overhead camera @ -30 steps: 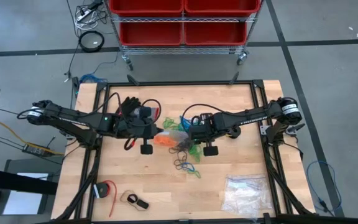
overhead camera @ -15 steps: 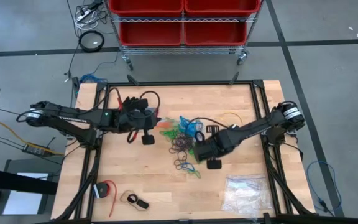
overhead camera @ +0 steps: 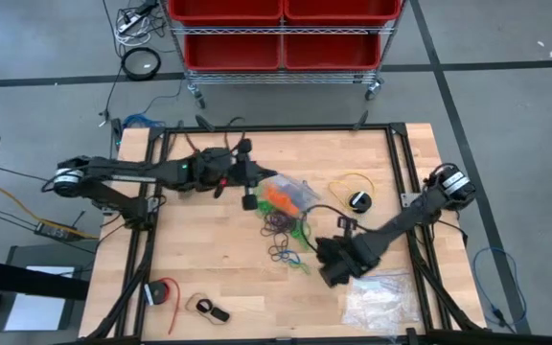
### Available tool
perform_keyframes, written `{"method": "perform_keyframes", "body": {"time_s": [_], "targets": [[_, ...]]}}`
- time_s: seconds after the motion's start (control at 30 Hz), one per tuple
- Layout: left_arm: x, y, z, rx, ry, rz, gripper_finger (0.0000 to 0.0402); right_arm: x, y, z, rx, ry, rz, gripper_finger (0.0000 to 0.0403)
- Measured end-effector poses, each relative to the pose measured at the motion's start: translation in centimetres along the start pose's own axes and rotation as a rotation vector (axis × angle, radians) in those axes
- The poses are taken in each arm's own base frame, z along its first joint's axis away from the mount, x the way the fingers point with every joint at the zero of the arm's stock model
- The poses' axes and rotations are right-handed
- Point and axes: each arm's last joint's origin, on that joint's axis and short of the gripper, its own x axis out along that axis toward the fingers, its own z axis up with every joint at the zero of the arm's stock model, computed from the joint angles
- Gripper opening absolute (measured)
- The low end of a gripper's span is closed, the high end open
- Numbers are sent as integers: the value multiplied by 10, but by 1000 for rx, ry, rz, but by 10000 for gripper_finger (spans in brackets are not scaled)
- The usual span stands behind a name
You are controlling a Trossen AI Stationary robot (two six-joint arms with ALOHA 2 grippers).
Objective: Sort rubber bands
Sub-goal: Close the transparent zip bag
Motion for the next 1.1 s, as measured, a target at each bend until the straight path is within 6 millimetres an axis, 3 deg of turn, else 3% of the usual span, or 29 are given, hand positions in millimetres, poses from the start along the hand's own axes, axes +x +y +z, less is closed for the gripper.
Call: {"method": "perform_keyframes", "body": {"time_s": [0.33,0.77,1.1], "targets": [[66,32,-5,-30,-91,-46,0,-16,27,-25,115,-128,-10,0],[162,69,17,-74,-165,-41,1,-32,45,-52,230,-215,4,0],[209,69,0,-196,-156,-107,6,-38,49,-66,285,-254,-15,0]]}}
